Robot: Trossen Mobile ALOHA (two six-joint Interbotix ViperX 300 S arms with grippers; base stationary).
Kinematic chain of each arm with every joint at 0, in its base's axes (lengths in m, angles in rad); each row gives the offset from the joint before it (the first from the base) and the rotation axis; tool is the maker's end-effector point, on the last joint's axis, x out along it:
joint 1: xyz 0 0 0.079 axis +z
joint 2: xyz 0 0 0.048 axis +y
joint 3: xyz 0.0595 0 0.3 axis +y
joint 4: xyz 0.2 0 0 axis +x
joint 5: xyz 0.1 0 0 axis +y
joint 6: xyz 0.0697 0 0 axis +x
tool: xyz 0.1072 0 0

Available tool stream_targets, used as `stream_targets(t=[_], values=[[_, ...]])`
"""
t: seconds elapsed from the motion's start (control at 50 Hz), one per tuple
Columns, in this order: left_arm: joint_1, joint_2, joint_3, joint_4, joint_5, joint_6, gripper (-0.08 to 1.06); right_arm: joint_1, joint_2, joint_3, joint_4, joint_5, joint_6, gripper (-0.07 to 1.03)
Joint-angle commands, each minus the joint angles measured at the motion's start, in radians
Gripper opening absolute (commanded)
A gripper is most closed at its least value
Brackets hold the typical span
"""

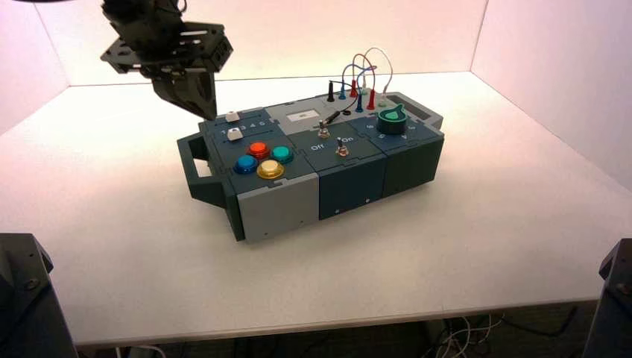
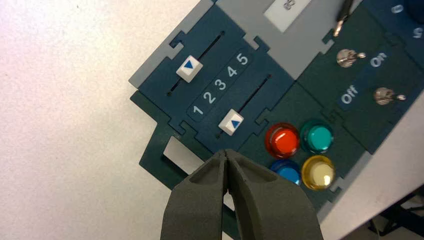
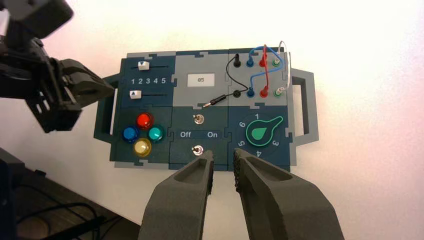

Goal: Move the bottom slider to position 4.

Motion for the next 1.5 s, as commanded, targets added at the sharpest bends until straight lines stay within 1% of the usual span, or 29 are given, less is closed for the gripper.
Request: stream_targets(t=[0.02, 0.42, 0.72, 1.1, 1.2, 1.5], values=[[-0.005, 0.025, -0.031, -0.002, -0.012, 0.002, -0.03, -0.002, -0.014, -0.029, 0.000, -0.005, -0.003, 0.24], [-0.015, 0.100, -0.063, -0.009, -0.025, 0.000, -0.03, -0.002, -0.020, -0.026, 0.000, -0.005, -0.003, 0.24], [-0.043, 0.126, -0.084, -0.012, -0.025, -0.003, -0.03, -0.002, -0.021, -0.025, 0.000, -0.005, -0.003, 0.24], [-0.046, 0.146, -0.100, -0.012, -0.038, -0.005, -0.03, -0.002, -0.040, -0.015, 0.000, 0.003, -0.003, 0.24], [-0.051, 0.153, -0.107, -0.020, -0.040, -0.005, -0.03, -0.002, -0.040, -0.015, 0.000, 0.008, -0.003, 0.24], [-0.071, 0.172, -0.121, -0.026, -0.038, -0.005, -0.03, -0.002, -0.041, -0.015, 0.000, 0.006, -0.003, 0.24]])
